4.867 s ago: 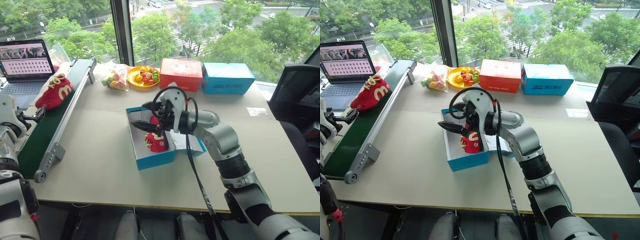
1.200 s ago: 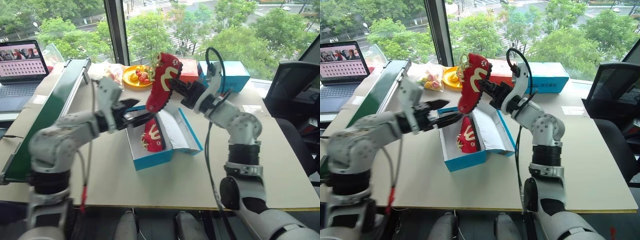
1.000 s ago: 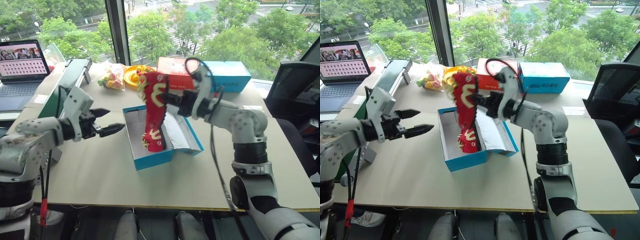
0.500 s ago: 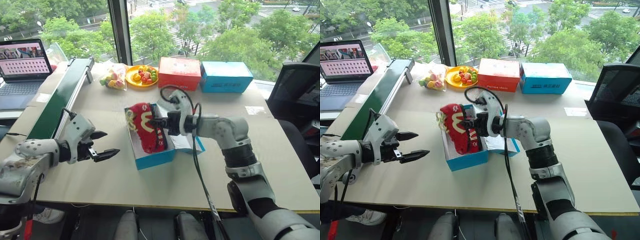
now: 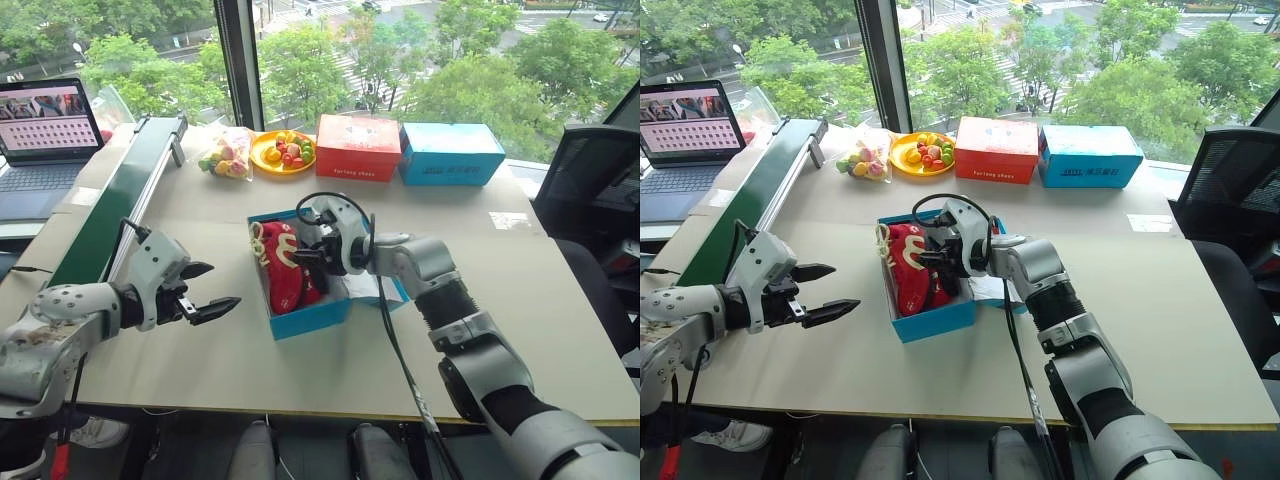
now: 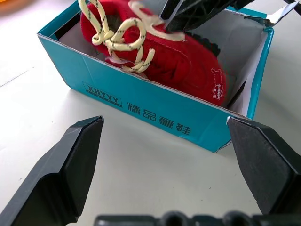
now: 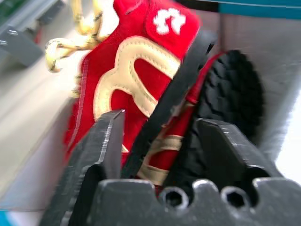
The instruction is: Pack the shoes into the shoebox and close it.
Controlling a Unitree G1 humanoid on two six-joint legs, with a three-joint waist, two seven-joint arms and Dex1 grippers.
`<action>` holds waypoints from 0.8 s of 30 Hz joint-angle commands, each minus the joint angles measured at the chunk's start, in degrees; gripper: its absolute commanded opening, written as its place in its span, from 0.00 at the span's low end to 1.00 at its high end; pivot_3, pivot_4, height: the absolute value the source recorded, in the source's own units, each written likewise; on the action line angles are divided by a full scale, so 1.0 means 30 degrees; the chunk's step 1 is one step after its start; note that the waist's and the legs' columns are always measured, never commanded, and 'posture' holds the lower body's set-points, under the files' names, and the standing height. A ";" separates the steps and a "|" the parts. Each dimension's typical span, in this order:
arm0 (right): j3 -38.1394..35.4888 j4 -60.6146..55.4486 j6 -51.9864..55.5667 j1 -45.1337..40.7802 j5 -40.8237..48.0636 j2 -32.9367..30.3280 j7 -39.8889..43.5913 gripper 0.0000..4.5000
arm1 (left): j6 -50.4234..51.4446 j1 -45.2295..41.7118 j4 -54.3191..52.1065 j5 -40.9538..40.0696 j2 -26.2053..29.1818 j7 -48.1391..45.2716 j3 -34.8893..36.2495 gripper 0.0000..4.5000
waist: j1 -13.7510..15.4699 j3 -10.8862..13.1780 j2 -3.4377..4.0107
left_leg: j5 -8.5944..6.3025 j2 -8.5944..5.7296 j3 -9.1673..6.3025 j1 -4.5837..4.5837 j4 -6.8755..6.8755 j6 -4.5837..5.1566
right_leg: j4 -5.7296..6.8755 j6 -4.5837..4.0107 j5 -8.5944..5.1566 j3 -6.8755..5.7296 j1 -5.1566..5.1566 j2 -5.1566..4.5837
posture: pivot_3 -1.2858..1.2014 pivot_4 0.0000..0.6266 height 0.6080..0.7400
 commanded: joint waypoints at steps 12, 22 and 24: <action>0.0476 -0.8147 -0.0389 0.0477 0.1928 -0.2715 0.6332 0.67 | -0.1552 -0.0905 0.1231 0.0648 0.1003 -0.1712 -0.0020 1.00 | -0.0009 0.0002 0.0004 | 0.0000 0.0002 0.0006 0.0030 -0.0009 0.0001 | 0.0002 -0.0003 -0.0002 0.0000 0.0014 0.0000 | 0.52 0.24 1.00; 0.2651 -0.3950 -0.4825 0.0755 -0.0497 -0.1333 0.7884 0.01 | -0.1353 -0.1004 0.1143 0.0361 0.1815 -0.2586 0.1100 1.00 | -0.0058 0.0003 0.0005 | 0.0000 0.0002 0.0015 0.0027 -0.0001 0.0000 | 0.0006 -0.0005 -0.0004 0.0005 0.0011 0.0003 | 0.52 0.24 1.00; 0.2696 -0.2141 -0.6146 0.0409 -0.1075 -0.1001 0.8115 0.01 | -0.1189 -0.0793 0.0877 0.0263 0.1834 -0.2568 0.1322 1.00 | -0.0045 0.0003 0.0004 | 0.0000 0.0002 0.0015 0.0029 0.0000 0.0000 | 0.0007 -0.0005 -0.0004 0.0004 0.0011 0.0003 | 0.52 0.24 1.00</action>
